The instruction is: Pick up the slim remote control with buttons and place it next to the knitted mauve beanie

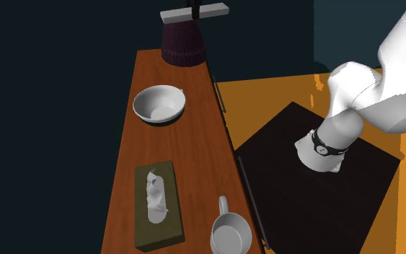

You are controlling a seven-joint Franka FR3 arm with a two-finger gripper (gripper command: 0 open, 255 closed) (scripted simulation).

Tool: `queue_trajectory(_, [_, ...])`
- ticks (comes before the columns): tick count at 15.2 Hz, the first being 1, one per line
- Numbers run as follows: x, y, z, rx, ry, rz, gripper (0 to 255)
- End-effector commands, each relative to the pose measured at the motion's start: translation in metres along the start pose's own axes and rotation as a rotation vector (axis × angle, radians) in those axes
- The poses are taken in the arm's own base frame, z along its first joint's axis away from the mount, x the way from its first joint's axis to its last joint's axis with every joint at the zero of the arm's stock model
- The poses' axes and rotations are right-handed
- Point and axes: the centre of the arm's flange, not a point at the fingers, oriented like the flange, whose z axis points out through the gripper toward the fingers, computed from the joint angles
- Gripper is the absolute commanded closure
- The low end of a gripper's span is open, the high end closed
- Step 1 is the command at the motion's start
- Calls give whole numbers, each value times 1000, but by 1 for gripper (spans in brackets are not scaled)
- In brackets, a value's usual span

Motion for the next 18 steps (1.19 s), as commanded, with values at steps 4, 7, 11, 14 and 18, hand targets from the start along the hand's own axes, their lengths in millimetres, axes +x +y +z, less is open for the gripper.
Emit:
queue_trajectory(4, [-31,59,1,0,0,-2,255])
queue_trajectory(7, [-49,94,1,0,0,-2,255])
queue_trajectory(11, [-56,107,17,0,0,-2,255])
queue_trajectory(14, [-56,107,33,0,0,-2,255])
queue_trajectory(18, [-56,107,54,0,0,-2,255])
